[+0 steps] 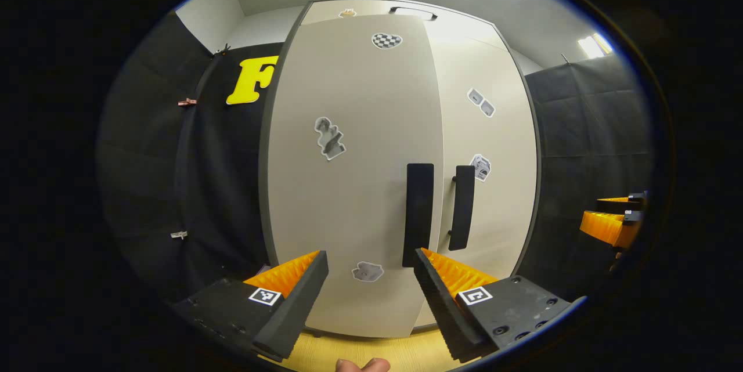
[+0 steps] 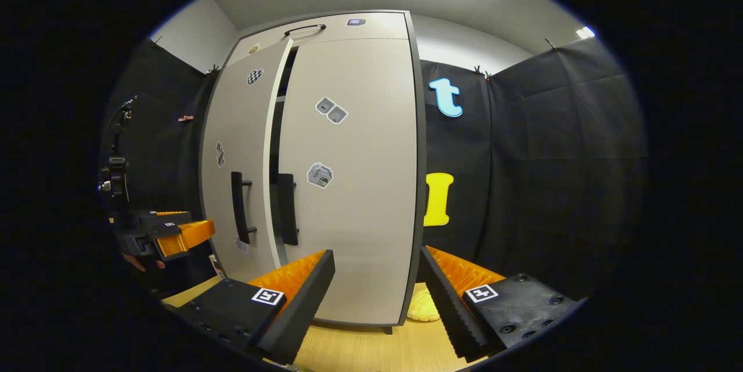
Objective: Grasp the bottle in the cabinet with the left hand and place it on the coaster, then close the right door with the right hand and the left door with the left hand.
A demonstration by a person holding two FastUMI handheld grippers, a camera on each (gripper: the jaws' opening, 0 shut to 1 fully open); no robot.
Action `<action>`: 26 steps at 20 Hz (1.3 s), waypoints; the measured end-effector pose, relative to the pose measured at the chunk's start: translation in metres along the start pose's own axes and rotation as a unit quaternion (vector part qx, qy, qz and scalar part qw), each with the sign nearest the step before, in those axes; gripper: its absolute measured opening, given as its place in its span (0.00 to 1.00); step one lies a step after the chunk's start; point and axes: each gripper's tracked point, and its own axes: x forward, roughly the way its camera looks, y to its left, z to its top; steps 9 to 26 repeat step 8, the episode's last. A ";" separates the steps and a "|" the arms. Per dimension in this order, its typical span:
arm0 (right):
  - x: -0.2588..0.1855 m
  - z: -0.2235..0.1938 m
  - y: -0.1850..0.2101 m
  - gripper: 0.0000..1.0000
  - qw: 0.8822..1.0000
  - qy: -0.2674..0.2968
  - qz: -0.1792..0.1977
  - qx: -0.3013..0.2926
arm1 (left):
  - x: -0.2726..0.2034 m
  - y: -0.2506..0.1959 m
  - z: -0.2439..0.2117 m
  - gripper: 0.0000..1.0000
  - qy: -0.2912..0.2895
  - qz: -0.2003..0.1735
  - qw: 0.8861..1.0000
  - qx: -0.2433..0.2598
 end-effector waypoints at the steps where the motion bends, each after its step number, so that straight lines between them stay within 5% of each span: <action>1: -0.003 0.002 0.002 0.97 1.000 -0.002 0.002 0.000 | -0.007 0.003 0.001 0.95 0.000 0.002 1.000 0.001; 8: -0.017 0.008 0.019 0.97 1.000 -0.007 0.009 -0.004 | -0.055 0.023 0.012 0.95 -0.013 0.019 0.999 0.024; 26: -0.017 0.008 0.019 0.97 1.000 -0.007 0.009 -0.004 | -0.055 0.023 0.012 0.95 -0.013 0.019 0.999 0.024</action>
